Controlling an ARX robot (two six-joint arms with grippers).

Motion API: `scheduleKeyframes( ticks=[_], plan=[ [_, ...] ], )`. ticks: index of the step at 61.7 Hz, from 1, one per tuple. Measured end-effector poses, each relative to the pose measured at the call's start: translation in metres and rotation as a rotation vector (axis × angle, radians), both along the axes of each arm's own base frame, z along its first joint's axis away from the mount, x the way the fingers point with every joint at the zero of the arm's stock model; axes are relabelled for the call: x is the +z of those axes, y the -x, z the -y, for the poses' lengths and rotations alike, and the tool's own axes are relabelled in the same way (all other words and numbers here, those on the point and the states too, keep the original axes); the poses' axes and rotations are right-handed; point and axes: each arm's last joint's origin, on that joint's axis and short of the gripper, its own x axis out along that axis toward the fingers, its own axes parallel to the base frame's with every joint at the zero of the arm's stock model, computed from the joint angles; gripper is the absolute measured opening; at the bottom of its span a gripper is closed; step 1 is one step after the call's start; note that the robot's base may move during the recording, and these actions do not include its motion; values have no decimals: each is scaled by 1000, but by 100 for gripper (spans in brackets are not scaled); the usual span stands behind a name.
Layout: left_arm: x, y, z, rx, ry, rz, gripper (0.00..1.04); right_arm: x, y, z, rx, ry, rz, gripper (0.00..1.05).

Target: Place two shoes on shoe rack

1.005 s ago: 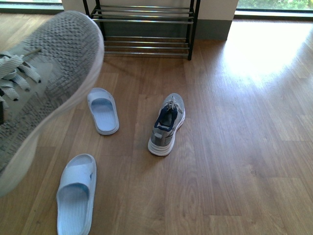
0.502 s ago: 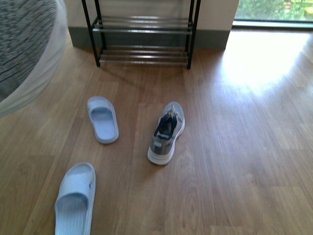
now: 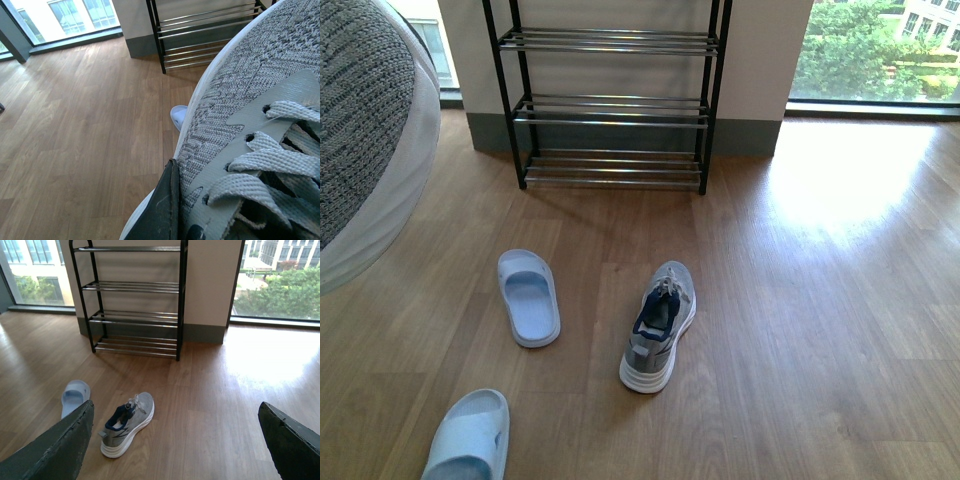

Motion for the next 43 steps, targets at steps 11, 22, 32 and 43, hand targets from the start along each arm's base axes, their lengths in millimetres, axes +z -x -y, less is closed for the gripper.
scheduleKeyframes(
  ticks=[11,22,32,43],
  plan=[
    [0,0,0,0,0,0,2,0,0,0,0,0,0,95],
    [0,0,0,0,0,0,2,0,0,0,0,0,0,95],
    [0,0,0,-2,0,0,2,0,0,0,-1,0,0,95],
    [0,0,0,-7,1,-1,2,0,0,0,-2,0,0,95]
  ],
)
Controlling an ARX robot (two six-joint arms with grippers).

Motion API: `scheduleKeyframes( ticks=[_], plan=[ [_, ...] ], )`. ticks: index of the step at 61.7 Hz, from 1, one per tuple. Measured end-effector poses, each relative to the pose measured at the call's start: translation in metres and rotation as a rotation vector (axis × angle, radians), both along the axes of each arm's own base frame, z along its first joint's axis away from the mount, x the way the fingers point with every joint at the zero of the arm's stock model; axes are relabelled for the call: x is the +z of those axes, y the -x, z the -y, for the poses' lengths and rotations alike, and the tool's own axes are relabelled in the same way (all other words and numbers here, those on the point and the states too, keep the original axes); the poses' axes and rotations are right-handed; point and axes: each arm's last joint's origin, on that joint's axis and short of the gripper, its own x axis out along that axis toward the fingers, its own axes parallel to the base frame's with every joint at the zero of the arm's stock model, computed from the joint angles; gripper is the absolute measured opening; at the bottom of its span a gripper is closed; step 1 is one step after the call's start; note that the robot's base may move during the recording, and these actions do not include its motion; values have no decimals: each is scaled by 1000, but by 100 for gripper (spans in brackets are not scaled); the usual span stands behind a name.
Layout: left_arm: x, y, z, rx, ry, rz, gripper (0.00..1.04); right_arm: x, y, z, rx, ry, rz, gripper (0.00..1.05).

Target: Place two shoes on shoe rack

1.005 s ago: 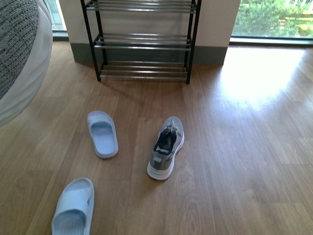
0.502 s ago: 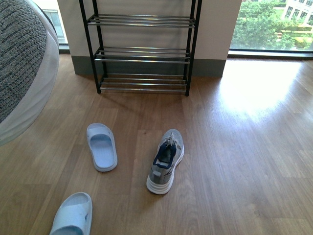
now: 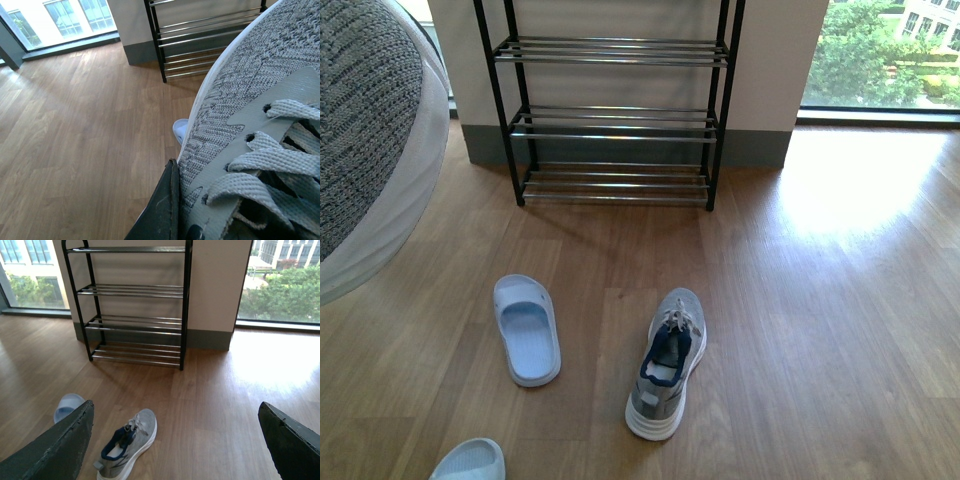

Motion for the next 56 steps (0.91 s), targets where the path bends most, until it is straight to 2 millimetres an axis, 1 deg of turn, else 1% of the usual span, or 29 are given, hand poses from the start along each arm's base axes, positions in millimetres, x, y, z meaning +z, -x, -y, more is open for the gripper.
scheduleKeyframes(
  ticks=[30,32,36,46,50,56],
  plan=[
    [0,0,0,8,-4,1,2,0,0,0,3,0,0,95],
    [0,0,0,9,-5,1,2,0,0,0,-5,1,0,95],
    [0,0,0,9,-4,1,2,1,0,0,-85,34,12,95],
    [0,0,0,8,-5,1,2,-2,-1,1,-59,39,-36,95],
    [0,0,0,8,-4,1,2,-2,-5,5,-69,38,-45,95],
    [0,0,0,8,-4,1,2,-3,-20,13,-125,68,-80,95]
  ],
)
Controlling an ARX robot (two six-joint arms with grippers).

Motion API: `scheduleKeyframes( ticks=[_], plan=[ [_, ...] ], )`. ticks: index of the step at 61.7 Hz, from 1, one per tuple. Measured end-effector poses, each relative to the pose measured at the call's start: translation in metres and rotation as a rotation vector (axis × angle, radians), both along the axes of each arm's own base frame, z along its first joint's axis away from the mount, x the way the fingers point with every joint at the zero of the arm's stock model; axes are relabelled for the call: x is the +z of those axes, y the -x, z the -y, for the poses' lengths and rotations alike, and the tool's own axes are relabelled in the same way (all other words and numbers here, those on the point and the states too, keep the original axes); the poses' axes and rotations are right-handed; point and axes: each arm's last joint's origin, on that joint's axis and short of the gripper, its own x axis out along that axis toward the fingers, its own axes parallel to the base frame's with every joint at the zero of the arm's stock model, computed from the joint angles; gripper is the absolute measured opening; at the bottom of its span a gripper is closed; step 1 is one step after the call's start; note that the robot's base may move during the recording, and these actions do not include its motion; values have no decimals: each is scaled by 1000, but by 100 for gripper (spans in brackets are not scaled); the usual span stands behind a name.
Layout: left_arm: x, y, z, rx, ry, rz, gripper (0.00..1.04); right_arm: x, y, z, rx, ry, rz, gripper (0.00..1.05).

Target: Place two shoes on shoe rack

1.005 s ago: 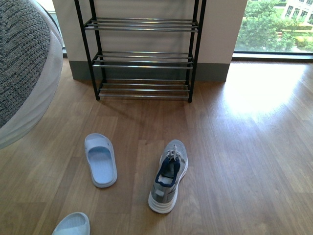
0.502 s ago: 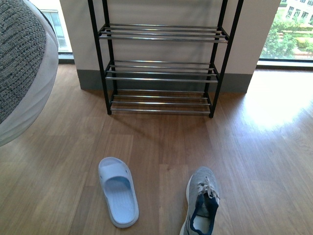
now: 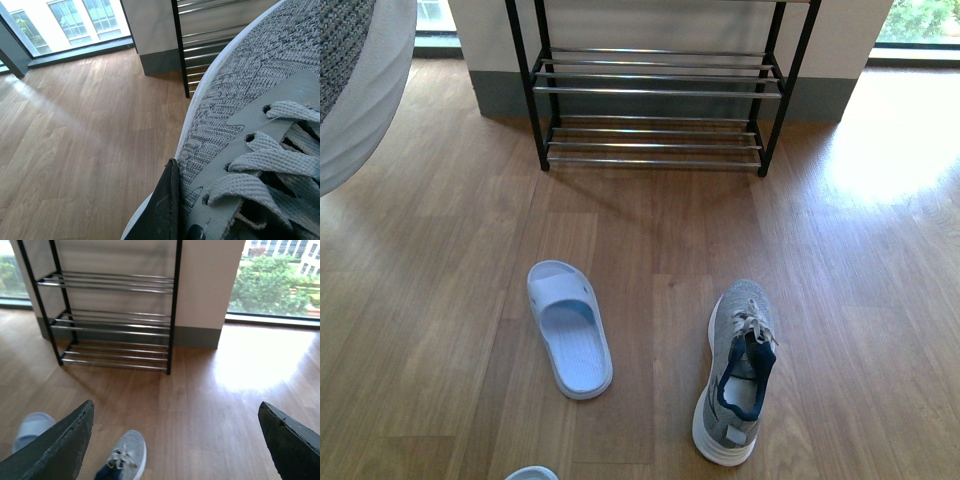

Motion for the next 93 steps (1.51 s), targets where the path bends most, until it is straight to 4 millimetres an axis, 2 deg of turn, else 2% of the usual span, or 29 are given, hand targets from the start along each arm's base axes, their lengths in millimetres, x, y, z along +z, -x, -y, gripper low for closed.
scheduleKeyframes(
  ticks=[5,9,14,22,33,40,51,63,76,93],
  plan=[
    [0,0,0,0,0,0,2,-1,-27,7,7,59,-55,95],
    [0,0,0,0,0,0,2,-5,-59,18,-9,75,-111,95],
    [0,0,0,0,0,0,2,-29,-92,28,-2,45,-262,95],
    [0,0,0,0,0,0,2,-64,-121,37,-7,7,-420,95],
    [0,0,0,0,0,0,2,-100,-151,42,10,-48,-562,95],
    [0,0,0,0,0,0,2,-125,-168,36,36,-114,-658,95],
    [0,0,0,0,0,0,2,-165,-194,15,92,-296,-792,95],
    [0,0,0,0,0,0,2,-192,-212,-1,96,-408,-831,95],
    [0,0,0,0,0,0,2,-225,-234,6,19,-454,-873,95],
    [0,0,0,0,0,0,2,-265,-242,15,-47,-481,-962,95]
  ],
)
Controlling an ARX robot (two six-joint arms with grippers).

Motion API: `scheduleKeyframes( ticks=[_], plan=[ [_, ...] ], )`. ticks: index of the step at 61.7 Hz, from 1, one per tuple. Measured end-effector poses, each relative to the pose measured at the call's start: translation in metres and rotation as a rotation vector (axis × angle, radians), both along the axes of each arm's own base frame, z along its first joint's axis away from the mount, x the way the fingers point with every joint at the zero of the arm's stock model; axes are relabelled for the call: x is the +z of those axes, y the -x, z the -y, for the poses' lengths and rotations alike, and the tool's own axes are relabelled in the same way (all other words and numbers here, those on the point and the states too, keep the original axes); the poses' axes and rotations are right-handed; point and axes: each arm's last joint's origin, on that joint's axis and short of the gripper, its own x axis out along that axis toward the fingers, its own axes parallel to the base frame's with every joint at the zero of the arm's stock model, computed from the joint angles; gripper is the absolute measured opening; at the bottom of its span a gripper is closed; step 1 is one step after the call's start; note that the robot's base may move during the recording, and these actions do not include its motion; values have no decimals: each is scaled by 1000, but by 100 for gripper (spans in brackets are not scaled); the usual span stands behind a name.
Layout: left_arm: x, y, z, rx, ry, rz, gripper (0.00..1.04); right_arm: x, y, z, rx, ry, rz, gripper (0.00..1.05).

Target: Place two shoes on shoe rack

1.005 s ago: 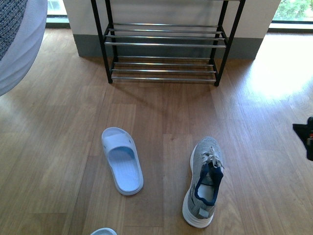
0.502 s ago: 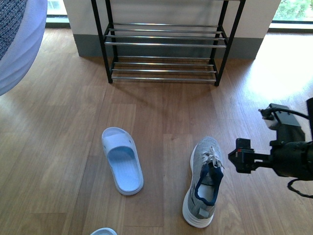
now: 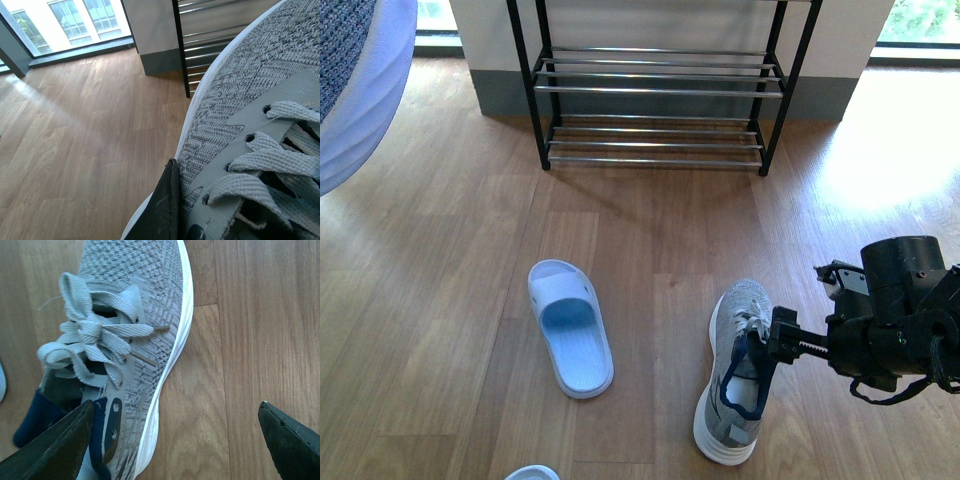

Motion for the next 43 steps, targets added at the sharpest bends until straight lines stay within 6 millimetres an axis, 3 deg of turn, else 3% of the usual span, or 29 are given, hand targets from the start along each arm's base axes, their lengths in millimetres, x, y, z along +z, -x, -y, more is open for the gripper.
scheduleKeyframes(
  ticks=[20,35,43],
  plan=[
    [0,0,0,0,0,0,2,-14,1,11,-47,5,-49,95],
    [0,0,0,0,0,0,2,15,1,8,-47,-26,-34,95],
    [0,0,0,0,0,0,2,9,-5,-3,-35,-32,-54,95]
  ],
)
